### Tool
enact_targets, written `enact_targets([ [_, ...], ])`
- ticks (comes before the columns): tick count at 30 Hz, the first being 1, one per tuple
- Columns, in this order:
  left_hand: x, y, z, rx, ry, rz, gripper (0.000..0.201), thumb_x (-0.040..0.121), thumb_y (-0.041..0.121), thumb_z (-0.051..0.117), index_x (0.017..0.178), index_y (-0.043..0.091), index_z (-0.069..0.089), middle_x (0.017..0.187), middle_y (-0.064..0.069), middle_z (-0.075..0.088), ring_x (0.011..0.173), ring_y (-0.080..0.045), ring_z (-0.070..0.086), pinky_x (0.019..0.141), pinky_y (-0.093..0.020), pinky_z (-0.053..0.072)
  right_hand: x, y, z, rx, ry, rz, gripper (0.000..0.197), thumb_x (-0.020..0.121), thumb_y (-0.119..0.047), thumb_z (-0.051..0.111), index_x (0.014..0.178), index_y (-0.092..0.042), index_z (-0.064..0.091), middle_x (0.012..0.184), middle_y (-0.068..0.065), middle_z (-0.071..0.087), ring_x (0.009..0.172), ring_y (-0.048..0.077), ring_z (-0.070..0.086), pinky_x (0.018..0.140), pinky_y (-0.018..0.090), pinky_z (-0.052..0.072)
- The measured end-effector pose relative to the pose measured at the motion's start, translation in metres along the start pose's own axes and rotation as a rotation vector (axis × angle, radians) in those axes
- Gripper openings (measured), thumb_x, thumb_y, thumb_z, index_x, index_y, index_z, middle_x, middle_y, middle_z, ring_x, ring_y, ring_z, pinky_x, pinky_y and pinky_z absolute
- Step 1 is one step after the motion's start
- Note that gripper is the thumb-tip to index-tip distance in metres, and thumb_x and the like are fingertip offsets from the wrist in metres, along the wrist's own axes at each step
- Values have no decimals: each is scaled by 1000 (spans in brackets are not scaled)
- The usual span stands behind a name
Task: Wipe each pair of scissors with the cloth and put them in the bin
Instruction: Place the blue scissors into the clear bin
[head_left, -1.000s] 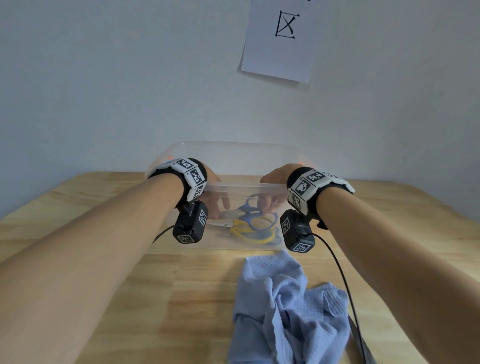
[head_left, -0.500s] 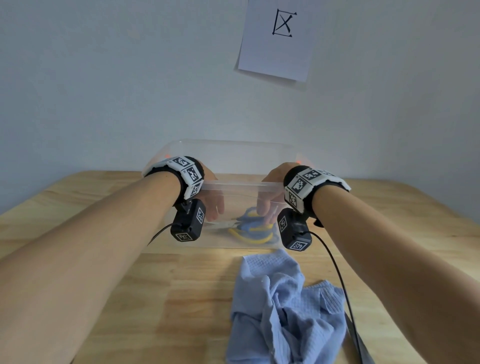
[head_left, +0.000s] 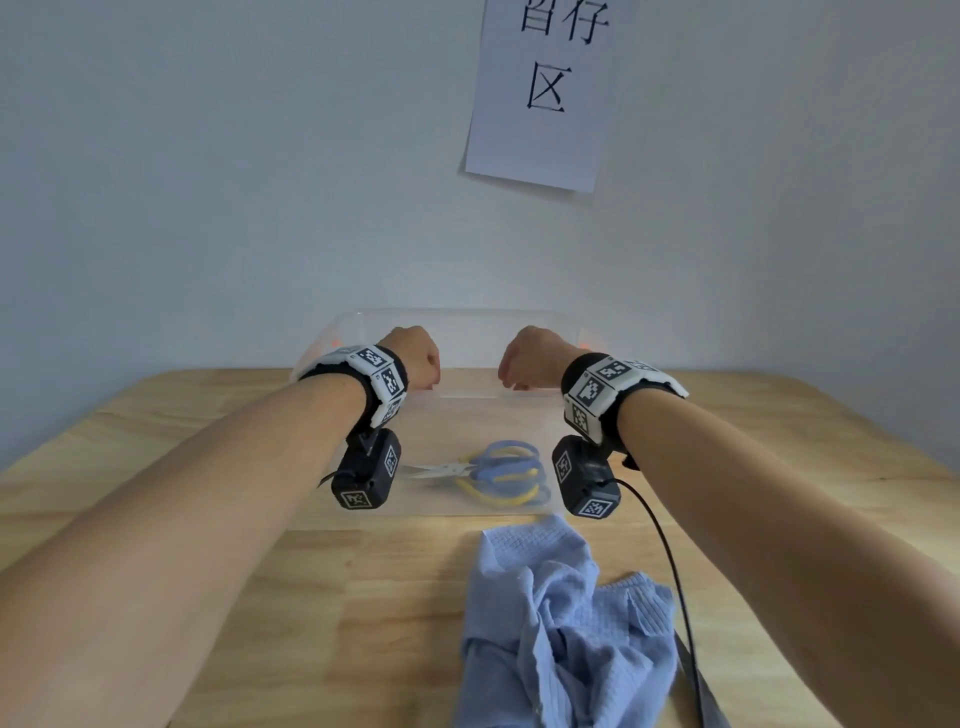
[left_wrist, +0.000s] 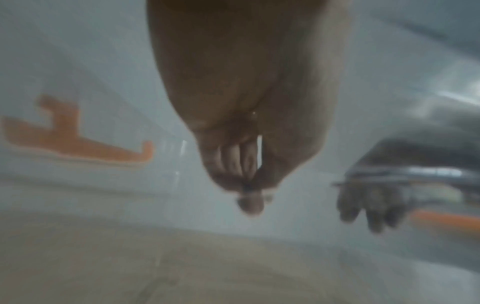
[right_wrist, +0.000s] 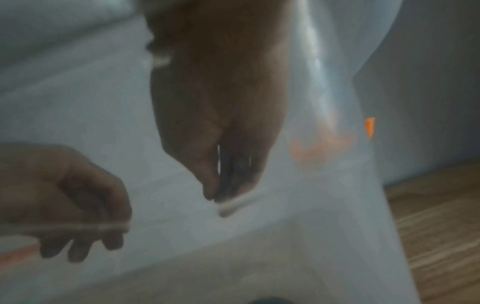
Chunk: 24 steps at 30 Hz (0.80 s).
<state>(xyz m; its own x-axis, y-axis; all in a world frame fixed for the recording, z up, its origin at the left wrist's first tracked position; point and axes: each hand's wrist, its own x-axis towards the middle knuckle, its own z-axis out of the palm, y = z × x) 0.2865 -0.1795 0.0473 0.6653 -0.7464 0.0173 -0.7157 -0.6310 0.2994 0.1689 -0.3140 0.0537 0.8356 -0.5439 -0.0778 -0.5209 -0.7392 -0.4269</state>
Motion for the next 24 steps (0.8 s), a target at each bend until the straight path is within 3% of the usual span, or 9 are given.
enact_targets([
  [2, -9, 3, -7, -18, 131, 11, 23, 87, -1, 53, 91, 10, 74, 103, -13, 73, 91, -30, 68, 83, -36, 56, -7, -2, -10, 114, 79, -21, 23, 93, -2, 54, 109, 2, 71, 82, 7, 69, 74, 19, 66, 66, 25, 55],
  [6, -32, 16, -22, 90, 297, 14, 26, 83, -1, 53, 95, 11, 72, 105, -12, 68, 93, -34, 64, 75, -33, 48, -31, -6, -30, 200, 167, -33, 32, 93, 4, 40, 107, 11, 69, 102, 19, 74, 95, 29, 73, 90, 43, 57],
  [11, -58, 42, -49, 107, 338, 63, 26, 86, 0, 51, 100, 10, 70, 108, -13, 66, 95, -34, 63, 77, -34, 49, -57, -7, -48, 224, 265, -121, 30, 91, 2, 41, 101, 12, 68, 103, 26, 70, 95, 39, 70, 87, 47, 58],
  [24, -143, 115, -56, 30, 346, 150, 27, 86, 1, 51, 101, 11, 72, 110, -12, 67, 96, -34, 63, 80, -34, 49, -159, 12, -72, 220, 382, -154, 23, 98, -19, 55, 97, -1, 69, 104, 19, 70, 94, 34, 68, 86, 40, 56],
])
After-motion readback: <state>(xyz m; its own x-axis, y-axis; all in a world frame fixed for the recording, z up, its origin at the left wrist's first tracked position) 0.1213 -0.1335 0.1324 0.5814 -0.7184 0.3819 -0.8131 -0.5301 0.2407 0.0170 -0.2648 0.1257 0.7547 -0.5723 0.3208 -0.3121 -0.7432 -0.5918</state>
